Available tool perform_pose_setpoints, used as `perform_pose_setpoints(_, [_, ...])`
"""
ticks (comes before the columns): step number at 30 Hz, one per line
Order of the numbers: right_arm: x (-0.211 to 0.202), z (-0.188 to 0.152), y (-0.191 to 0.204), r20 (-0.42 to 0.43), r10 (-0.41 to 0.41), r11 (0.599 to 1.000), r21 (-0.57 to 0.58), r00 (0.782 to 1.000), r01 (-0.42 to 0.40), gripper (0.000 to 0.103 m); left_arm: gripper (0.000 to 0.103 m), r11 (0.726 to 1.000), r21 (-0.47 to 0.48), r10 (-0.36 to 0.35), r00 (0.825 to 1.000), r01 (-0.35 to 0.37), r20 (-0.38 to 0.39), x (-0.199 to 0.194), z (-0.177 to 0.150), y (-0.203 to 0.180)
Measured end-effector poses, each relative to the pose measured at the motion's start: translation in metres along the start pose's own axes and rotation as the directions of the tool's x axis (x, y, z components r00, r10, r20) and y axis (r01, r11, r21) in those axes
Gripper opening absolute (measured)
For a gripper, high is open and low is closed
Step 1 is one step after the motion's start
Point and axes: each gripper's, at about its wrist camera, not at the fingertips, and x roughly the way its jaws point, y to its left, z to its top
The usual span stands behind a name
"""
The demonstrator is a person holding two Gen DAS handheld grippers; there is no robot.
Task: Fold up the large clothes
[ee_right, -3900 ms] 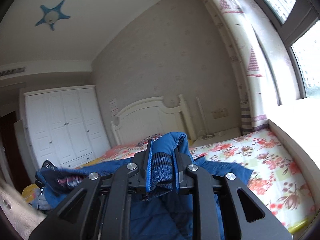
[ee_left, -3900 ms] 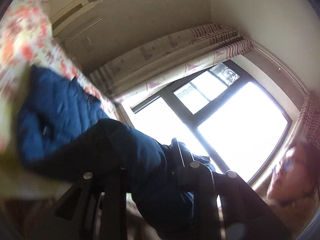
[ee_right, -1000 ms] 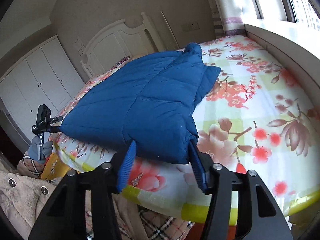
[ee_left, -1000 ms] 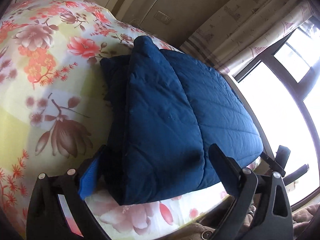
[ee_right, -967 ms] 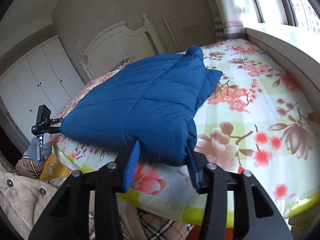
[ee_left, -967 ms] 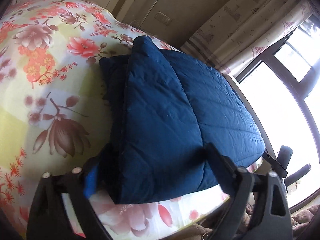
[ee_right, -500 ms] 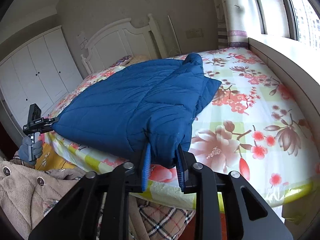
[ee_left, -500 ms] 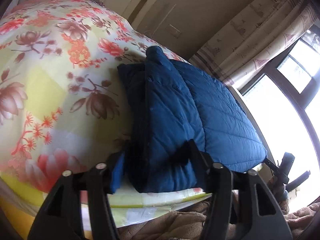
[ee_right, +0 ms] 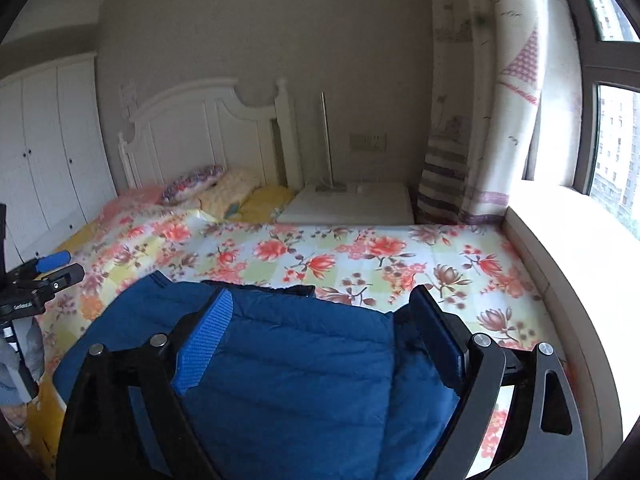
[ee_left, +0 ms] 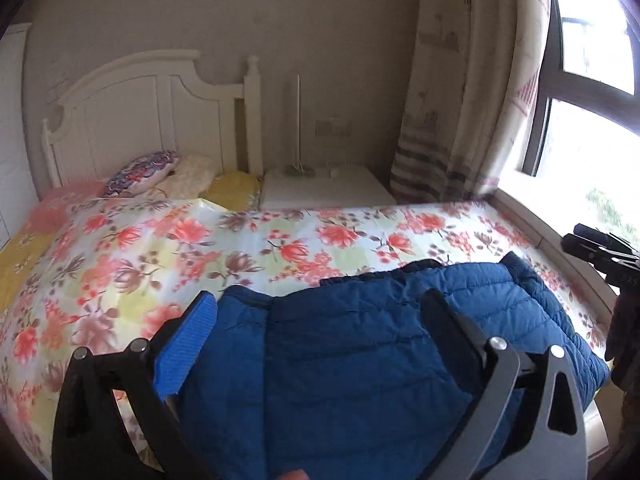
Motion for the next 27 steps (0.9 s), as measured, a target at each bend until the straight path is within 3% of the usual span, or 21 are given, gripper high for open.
perform_pose_setpoints(2, [0.031,0.003,0.016,-0.056,0.007,1.000,-0.009,0.998,-0.008,0.085,0.100,0.999,-0.036,-0.007,0.994,0.003,-0.112,0.042,0.009,-0.011])
perform_pose_setpoints(5, [0.063,0.003,0.030,-0.119,-0.014,1.000,-0.027,0.993,0.011,0.078,0.083,0.995,-0.099,-0.014,0.973,-0.009,-0.230,0.095,0.014,-0.012])
perform_pose_setpoints(11, [0.103,-0.008,0.044,-0.194,-0.039,0.995,-0.098,0.980,0.021,0.063,0.076,0.991,-0.131,-0.024,0.950,-0.018,-0.311,0.154,0.007,-0.022])
perform_pose_setpoints(14, [0.148,-0.033,0.042,-0.304,-0.025,0.995,-0.096,0.952,-0.004,0.061,0.076,0.993,-0.110,0.001,0.935,-0.043,-0.355,0.192,-0.012,-0.028])
perform_pose_setpoints(19, [0.157,-0.044,0.050,-0.311,-0.074,0.989,-0.145,0.947,0.029,0.061,0.079,0.990,0.032,0.138,0.935,-0.135,-0.327,0.206,-0.023,-0.048])
perform_pose_setpoints(27, [0.155,-0.048,0.050,-0.296,-0.082,0.987,-0.154,0.952,0.038,0.062,0.083,0.990,0.025,0.143,0.942,-0.142,-0.303,0.207,-0.026,-0.043])
